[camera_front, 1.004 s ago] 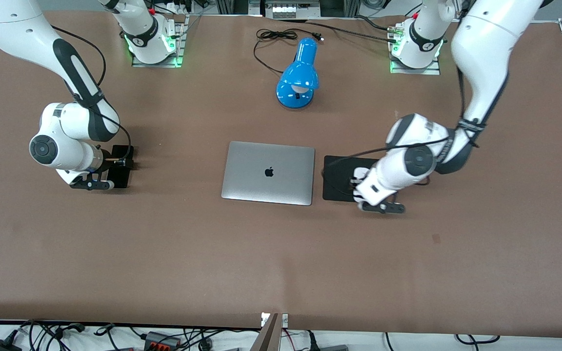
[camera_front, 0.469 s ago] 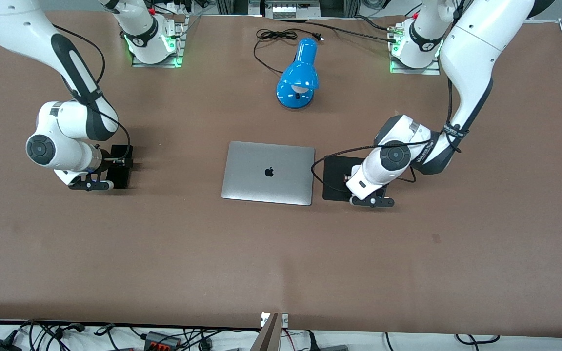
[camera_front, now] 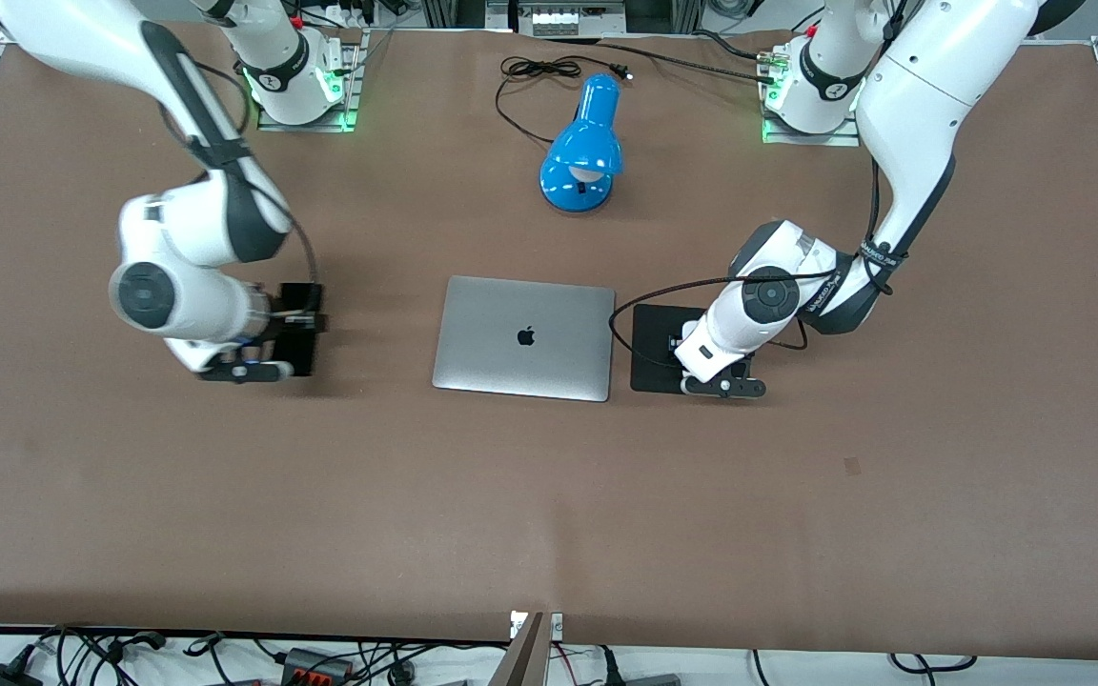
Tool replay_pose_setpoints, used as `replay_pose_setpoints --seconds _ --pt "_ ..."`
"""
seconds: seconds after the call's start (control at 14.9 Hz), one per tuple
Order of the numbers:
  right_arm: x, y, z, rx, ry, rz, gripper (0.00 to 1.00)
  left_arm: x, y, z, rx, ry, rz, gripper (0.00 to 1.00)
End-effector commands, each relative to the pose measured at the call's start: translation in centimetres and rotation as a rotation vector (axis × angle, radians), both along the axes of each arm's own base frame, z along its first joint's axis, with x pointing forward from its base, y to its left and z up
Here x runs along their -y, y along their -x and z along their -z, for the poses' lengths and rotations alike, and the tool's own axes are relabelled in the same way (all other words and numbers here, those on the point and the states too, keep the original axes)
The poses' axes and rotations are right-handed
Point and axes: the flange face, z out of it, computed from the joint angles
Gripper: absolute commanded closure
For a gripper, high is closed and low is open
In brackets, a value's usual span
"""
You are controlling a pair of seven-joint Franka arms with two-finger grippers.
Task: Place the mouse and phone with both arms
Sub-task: 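Lower the mouse onto the pad while the right gripper carries the phone, then set the phone beside the laptop while the left gripper withdraws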
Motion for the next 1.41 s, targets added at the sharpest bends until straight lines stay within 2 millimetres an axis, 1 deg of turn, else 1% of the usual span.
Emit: replay_pose_setpoints --seconds 0.0,0.07,0.2,0.33,0.4,0.47,0.54,0.6,0.67,0.8,0.94,1.0,1.07,1.14,1.21,1.34 --pt "-3.3 0.3 2.5 -0.015 -0.007 0.069 0.86 -0.8 -0.2 -1.4 0.036 -0.021 -0.003 0.00" --pt "-4.7 0.7 3.5 -0.013 0.000 0.097 0.86 -1.1 -0.4 -2.2 0.047 -0.023 -0.004 0.00" --pt "-6.7 1.6 5.1 -0.026 0.010 0.113 0.86 -2.3 -1.1 -4.4 0.047 -0.056 -0.015 0.00" --pt "-7.7 2.0 6.4 -0.029 0.015 0.137 0.86 -3.6 -2.2 -7.8 0.041 -0.102 0.019 0.00" --pt "-8.1 2.1 6.8 -0.025 0.014 0.146 0.86 -4.9 -2.9 -9.0 0.026 -0.121 0.050 0.00" --pt "-8.8 2.2 7.4 -0.014 0.009 0.147 0.86 -7.0 -4.2 -10.5 0.008 -0.134 0.080 0.00" --pt "-9.0 2.3 7.8 -0.012 0.011 0.170 0.86 -8.9 -5.1 -11.4 -0.009 -0.142 0.103 0.00" --pt "-9.3 2.4 8.1 -0.014 0.016 0.188 0.86 -10.9 -6.0 -13.0 -0.014 -0.148 0.119 0.00" --pt "-9.6 2.5 8.2 -0.015 0.019 0.197 0.85 -12.6 -6.4 -14.9 -0.022 -0.162 0.131 0.00" --pt "-10.4 2.9 8.4 -0.017 0.025 0.205 0.85 -15.4 -6.5 -18.9 -0.055 -0.190 0.150 0.00" --pt "-11.1 3.1 9.1 -0.006 0.019 0.209 0.85 -17.6 -7.2 -21.8 -0.070 -0.195 0.148 0.00" --pt "-11.2 3.2 9.3 -0.008 0.019 0.211 0.72 -18.0 -7.5 -23.2 -0.071 -0.196 0.162 0.00" --pt "-10.9 3.0 9.3 -0.006 0.019 0.216 0.22 -18.4 -7.8 -24.7 -0.076 -0.197 0.174 0.00" --pt "-10.8 2.9 9.1 -0.004 0.018 0.217 0.00 -18.7 -7.8 -26.4 -0.095 -0.201 0.169 0.00" --pt "-10.6 2.7 8.5 0.002 0.019 0.220 0.00 -18.8 -7.4 -28.0 -0.128 -0.203 0.159 0.00" --pt "-10.6 2.2 5.8 0.023 0.021 0.212 0.00 -19.4 -6.8 -32.0 -0.169 -0.140 0.116 0.00"
